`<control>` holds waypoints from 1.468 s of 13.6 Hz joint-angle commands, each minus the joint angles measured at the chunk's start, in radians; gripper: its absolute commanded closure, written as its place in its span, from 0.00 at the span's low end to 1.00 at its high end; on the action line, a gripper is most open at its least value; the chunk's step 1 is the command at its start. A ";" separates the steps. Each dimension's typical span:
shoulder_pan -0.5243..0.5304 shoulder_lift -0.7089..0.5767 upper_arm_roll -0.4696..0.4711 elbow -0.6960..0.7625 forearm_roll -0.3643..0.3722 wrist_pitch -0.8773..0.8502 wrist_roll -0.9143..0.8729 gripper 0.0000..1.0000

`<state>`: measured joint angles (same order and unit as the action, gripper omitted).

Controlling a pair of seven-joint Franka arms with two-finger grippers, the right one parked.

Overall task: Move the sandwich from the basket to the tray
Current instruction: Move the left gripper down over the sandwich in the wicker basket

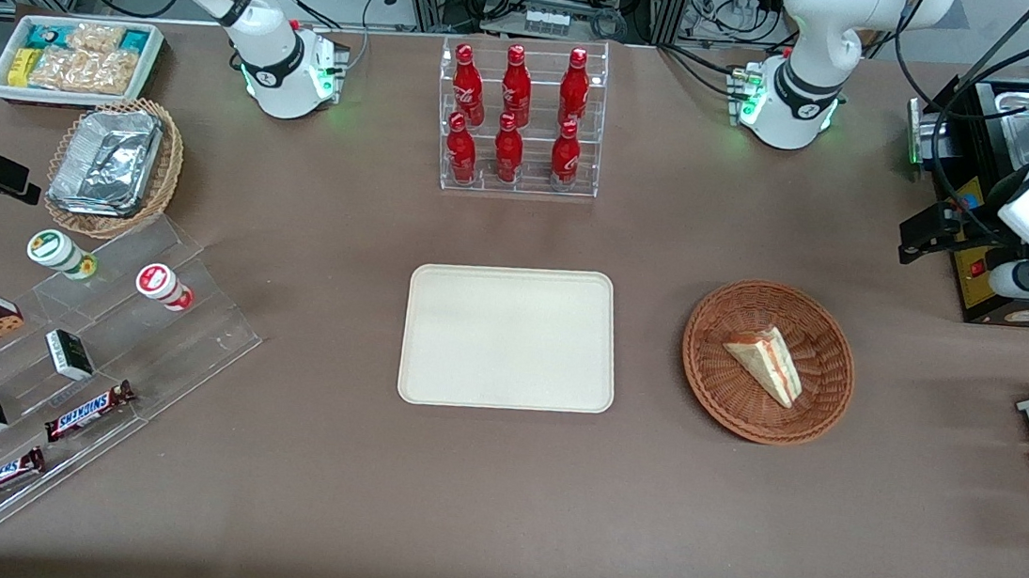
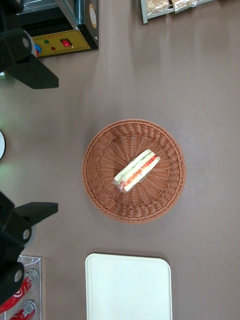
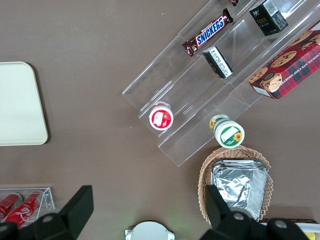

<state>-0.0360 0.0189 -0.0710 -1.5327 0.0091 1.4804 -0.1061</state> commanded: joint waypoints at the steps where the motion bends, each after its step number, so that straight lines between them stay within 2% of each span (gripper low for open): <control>1: 0.001 -0.011 0.000 -0.007 0.006 -0.011 -0.007 0.00; 7: -0.002 0.009 -0.004 -0.024 0.012 0.040 -0.015 0.00; 11: -0.008 -0.022 -0.007 -0.266 0.006 0.295 -0.131 0.00; 18: -0.012 -0.023 -0.067 -0.656 0.006 0.805 -0.564 0.00; 20: -0.013 0.002 -0.070 -0.682 0.006 0.860 -0.662 0.00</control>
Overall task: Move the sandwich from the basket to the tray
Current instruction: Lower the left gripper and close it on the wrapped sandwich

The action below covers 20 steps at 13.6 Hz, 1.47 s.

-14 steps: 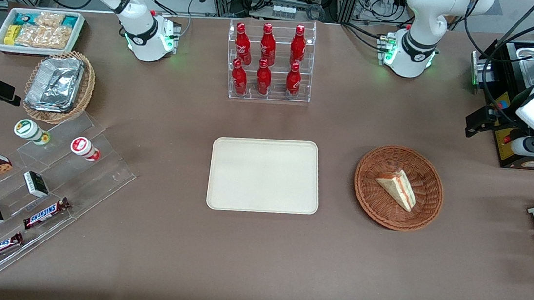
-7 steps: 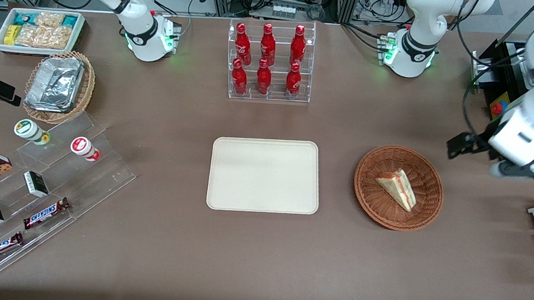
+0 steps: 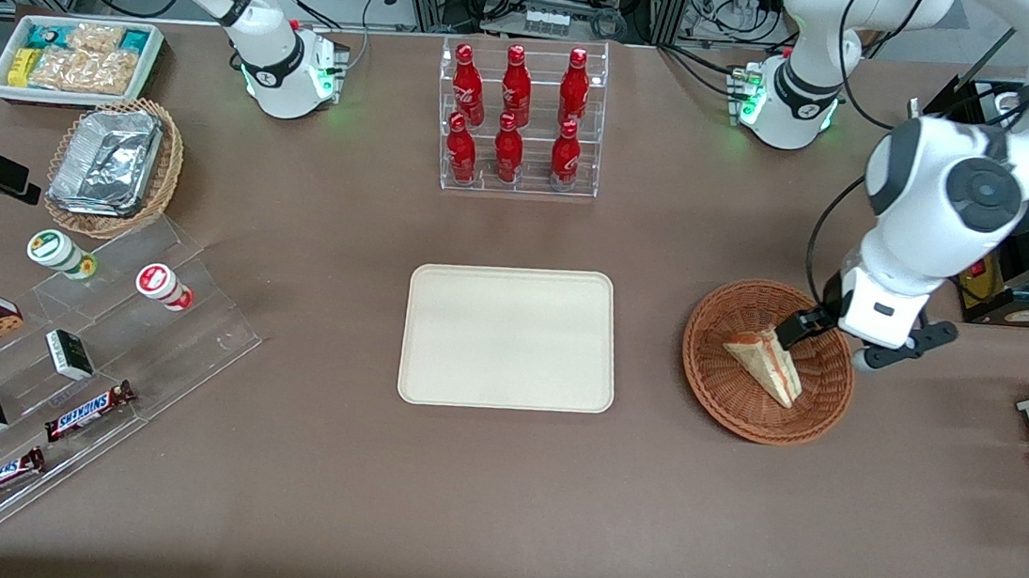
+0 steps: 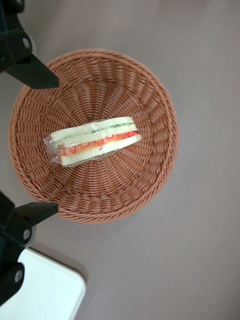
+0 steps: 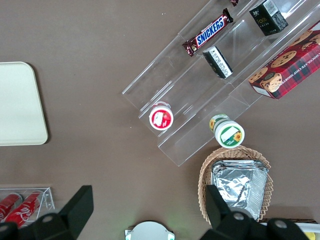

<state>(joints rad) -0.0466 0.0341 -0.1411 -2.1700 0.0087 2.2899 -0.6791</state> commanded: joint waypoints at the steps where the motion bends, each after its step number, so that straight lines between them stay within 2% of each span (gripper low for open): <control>1: -0.007 0.004 -0.003 -0.054 0.007 0.069 -0.114 0.00; 6: -0.028 0.096 -0.006 -0.088 0.007 0.196 -0.223 0.00; 19: -0.024 0.205 0.005 -0.102 0.013 0.263 -0.229 0.00; 20: -0.024 0.210 0.005 -0.099 0.013 0.263 -0.229 0.13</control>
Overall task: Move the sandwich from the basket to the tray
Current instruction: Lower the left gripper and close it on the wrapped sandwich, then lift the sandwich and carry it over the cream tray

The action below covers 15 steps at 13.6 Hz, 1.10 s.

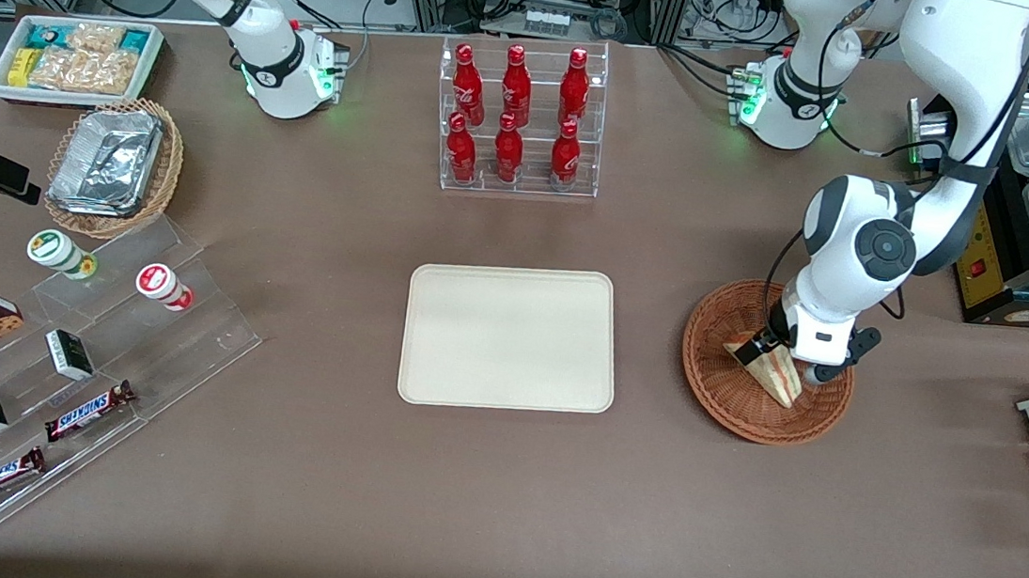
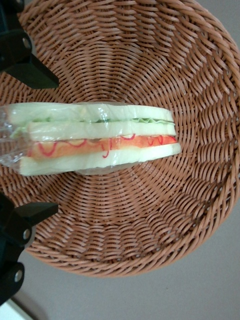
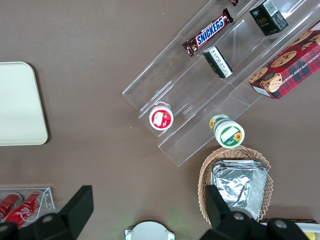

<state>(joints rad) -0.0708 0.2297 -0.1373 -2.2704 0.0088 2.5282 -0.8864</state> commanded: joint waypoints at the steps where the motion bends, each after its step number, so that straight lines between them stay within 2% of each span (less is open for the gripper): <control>1: -0.001 0.014 0.001 0.003 0.014 0.024 -0.022 0.50; 2: -0.001 0.016 0.001 0.003 0.014 0.024 -0.022 0.82; 3: -0.001 0.013 0.001 0.002 0.014 0.024 -0.017 1.00; 6: -0.004 -0.024 0.001 0.003 0.025 0.000 -0.005 1.00; 8: -0.009 -0.082 -0.002 0.041 0.097 -0.128 -0.006 1.00; 11: -0.059 -0.105 -0.038 0.226 0.109 -0.397 -0.017 1.00; 13: -0.139 -0.081 -0.042 0.351 0.105 -0.492 -0.020 1.00; 15: -0.220 -0.034 -0.044 0.452 0.091 -0.517 -0.061 1.00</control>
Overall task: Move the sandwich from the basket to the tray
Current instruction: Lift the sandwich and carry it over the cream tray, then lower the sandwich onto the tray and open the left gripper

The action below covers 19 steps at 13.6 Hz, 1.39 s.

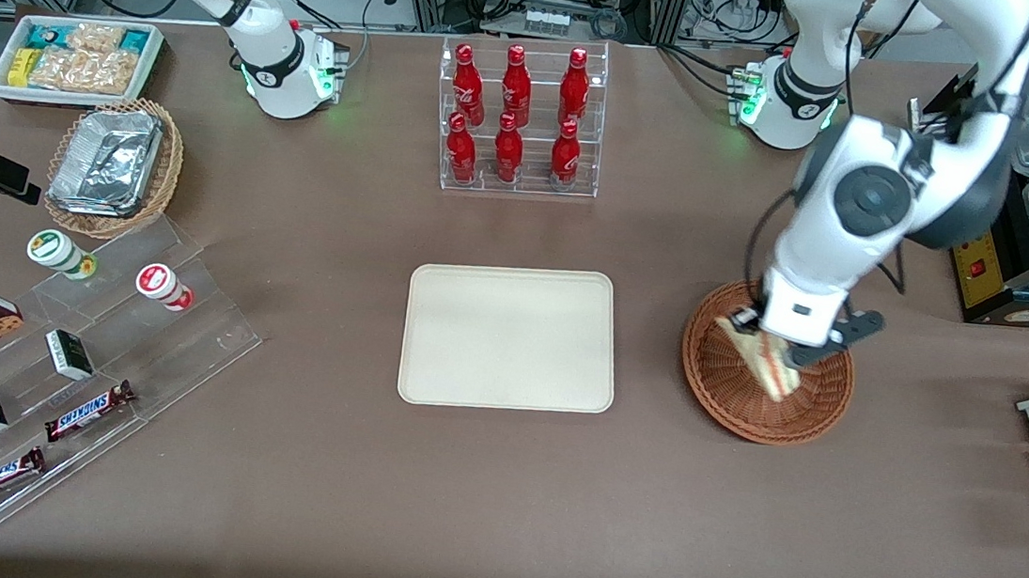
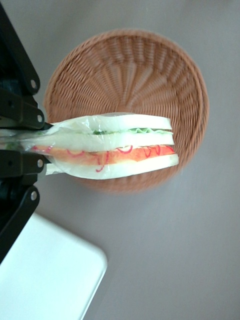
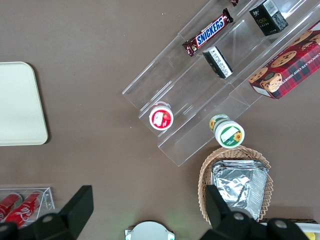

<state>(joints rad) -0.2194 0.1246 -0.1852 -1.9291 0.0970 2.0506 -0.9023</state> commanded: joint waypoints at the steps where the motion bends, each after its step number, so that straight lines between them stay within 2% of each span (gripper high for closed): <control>1: -0.124 0.099 0.001 0.148 0.003 -0.040 -0.068 1.00; 6: -0.323 0.335 0.001 0.393 0.004 -0.035 -0.075 1.00; 9: -0.415 0.458 0.001 0.485 0.010 -0.026 -0.067 1.00; 12: -0.463 0.526 0.001 0.518 0.013 0.014 -0.053 1.00; 14: -0.466 0.562 0.000 0.516 0.004 0.062 0.026 1.00; 19: -0.489 0.629 0.001 0.516 0.010 0.109 0.037 1.00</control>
<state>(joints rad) -0.6887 0.7269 -0.1947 -1.4487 0.0985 2.1573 -0.8783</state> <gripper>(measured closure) 0.846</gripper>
